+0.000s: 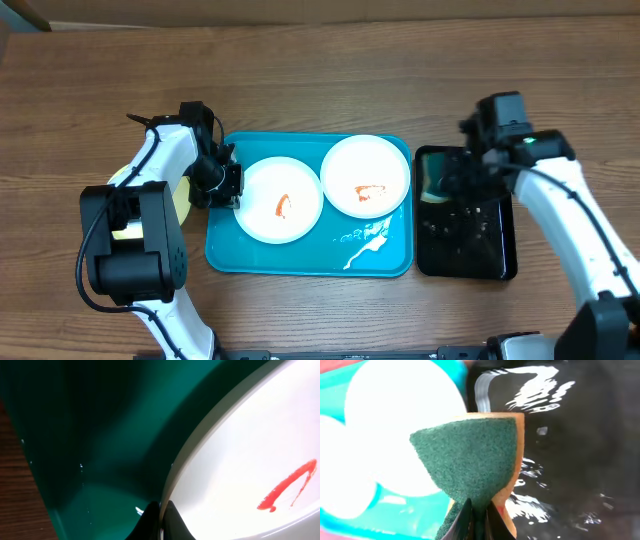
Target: Clean dirty plates on tray and stack at the side
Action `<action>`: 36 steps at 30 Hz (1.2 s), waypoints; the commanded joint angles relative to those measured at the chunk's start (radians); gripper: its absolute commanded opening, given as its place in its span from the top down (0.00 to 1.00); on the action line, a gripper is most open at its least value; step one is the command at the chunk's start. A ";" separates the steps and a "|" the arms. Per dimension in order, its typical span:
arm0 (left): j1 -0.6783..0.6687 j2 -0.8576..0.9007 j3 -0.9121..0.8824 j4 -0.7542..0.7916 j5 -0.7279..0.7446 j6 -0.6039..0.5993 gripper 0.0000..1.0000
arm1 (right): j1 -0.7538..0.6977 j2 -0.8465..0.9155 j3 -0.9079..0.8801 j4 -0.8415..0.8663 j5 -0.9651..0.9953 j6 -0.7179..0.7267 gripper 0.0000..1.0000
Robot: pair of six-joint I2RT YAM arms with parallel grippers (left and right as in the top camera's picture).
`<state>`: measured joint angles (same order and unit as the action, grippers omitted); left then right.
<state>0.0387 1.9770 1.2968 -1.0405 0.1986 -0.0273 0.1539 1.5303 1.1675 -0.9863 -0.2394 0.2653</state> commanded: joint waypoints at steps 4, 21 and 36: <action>-0.010 0.003 -0.007 0.006 0.065 0.006 0.96 | 0.241 -0.002 0.017 0.159 -0.025 -0.011 0.96; -0.064 0.003 -0.007 0.005 0.083 0.001 0.96 | 0.661 0.231 0.017 0.542 0.103 0.035 0.96; -0.068 0.003 -0.007 0.002 0.091 -0.003 0.96 | 0.720 0.398 0.017 0.654 0.142 0.014 0.96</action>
<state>-0.0166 1.9770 1.2964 -1.0397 0.2497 -0.0269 0.8566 1.9015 1.1671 -0.3496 -0.1158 0.2897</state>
